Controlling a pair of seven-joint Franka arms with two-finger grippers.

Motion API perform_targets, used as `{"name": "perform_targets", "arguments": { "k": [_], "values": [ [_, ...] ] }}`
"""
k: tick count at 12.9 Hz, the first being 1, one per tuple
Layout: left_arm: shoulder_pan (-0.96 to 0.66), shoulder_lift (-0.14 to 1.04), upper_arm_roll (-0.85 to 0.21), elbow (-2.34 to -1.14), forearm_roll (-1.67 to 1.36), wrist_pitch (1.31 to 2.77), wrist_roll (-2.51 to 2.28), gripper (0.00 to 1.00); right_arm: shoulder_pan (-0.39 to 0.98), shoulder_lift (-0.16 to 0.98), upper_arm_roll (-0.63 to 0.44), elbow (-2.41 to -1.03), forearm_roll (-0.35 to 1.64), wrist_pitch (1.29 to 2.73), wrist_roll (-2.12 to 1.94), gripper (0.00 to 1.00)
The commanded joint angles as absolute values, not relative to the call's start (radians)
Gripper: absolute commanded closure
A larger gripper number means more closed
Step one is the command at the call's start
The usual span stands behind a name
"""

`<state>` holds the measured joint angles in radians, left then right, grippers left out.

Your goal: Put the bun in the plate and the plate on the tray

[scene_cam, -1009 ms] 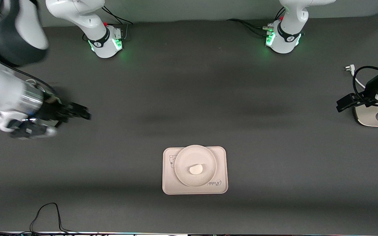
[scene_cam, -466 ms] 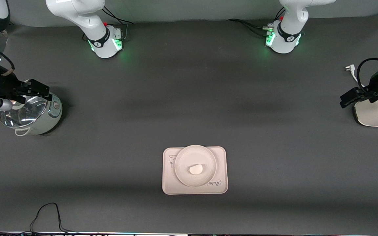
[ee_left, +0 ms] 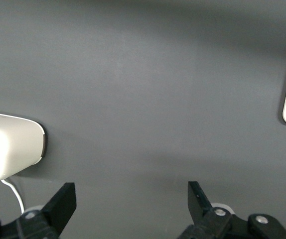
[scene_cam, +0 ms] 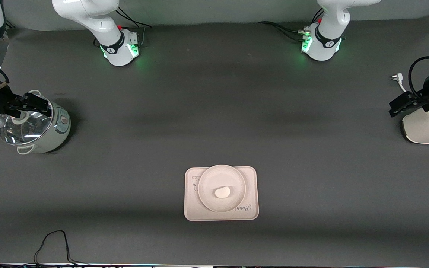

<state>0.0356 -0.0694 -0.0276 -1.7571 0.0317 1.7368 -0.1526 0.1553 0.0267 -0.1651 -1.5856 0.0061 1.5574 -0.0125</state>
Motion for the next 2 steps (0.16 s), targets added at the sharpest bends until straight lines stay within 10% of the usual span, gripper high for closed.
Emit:
{"name": "perform_targets", "arguments": {
  "k": [1,2],
  "values": [
    [0.038,-0.089,-0.026,-1.772,0.043,1.724,-0.133,0.0,0.159,0.014,-0.167,-1.6,-0.018,1.563,-0.032,0.0],
    [0.037,-0.089,-0.028,-1.77,0.043,1.72,-0.135,0.0,0.16,0.015,-0.167,-1.6,-0.018,1.563,-0.032,0.0]
  ]
}}
